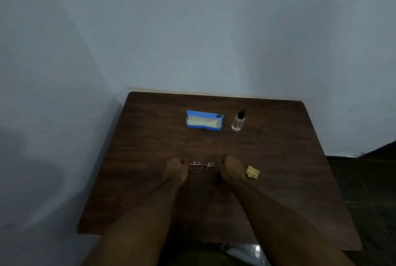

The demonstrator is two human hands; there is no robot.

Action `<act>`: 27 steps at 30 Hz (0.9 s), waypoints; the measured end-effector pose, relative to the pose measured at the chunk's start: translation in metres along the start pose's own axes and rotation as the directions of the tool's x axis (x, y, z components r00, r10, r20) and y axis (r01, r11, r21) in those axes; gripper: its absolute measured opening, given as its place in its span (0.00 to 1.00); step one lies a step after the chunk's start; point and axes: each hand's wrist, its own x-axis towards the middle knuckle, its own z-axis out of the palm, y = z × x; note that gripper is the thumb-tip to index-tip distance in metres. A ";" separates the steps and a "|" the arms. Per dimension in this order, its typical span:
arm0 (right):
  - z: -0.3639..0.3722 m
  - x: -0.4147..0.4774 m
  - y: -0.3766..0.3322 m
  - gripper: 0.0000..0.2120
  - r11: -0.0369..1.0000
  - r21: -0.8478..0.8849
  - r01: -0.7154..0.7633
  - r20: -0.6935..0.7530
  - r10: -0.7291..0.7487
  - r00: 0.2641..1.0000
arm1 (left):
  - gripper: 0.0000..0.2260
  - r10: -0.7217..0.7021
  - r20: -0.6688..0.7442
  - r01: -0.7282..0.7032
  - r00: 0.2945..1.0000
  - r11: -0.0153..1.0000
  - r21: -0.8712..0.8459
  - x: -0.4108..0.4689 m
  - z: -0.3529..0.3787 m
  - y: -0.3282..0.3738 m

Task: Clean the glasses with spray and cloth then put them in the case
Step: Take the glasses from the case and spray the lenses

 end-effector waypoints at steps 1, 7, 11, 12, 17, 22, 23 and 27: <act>0.001 0.002 0.001 0.16 0.999 0.027 -0.021 0.020 0.021 1.000 | 0.19 -0.023 0.025 0.025 0.999 0.997 -0.077 0.007 0.006 -0.006; 0.009 0.012 0.002 0.13 0.940 0.273 -0.206 0.101 0.185 0.978 | 0.16 -0.084 0.072 0.107 0.994 0.893 -0.436 0.010 0.011 -0.001; 0.019 0.026 0.007 0.12 0.827 0.490 -0.275 0.135 0.240 0.961 | 0.13 -0.061 0.087 0.098 0.994 0.841 -0.533 0.018 0.003 0.000; 0.014 0.022 0.003 0.12 0.799 0.535 -0.275 0.110 0.256 0.960 | 0.11 -0.043 0.083 0.081 0.996 0.838 -0.540 0.017 0.000 0.002; -0.014 0.002 -0.014 0.07 0.772 0.617 -0.150 -0.061 0.238 0.969 | 0.07 0.075 -0.025 -0.077 0.997 0.869 -0.489 0.020 -0.013 0.003; -0.027 -0.010 -0.023 0.06 0.734 0.677 -0.054 -0.156 0.215 0.964 | 0.06 0.303 -0.091 -0.315 0.949 0.930 -0.188 0.006 -0.038 0.015; -0.028 -0.010 -0.024 0.06 0.730 0.682 -0.038 -0.176 0.214 0.961 | 0.06 0.340 -0.071 -0.347 0.938 0.923 -0.164 0.006 -0.039 0.016; -0.028 -0.012 -0.024 0.06 0.718 0.696 -0.009 -0.213 0.218 0.953 | 0.03 0.425 -0.002 -0.425 0.905 0.905 -0.012 0.000 -0.043 0.019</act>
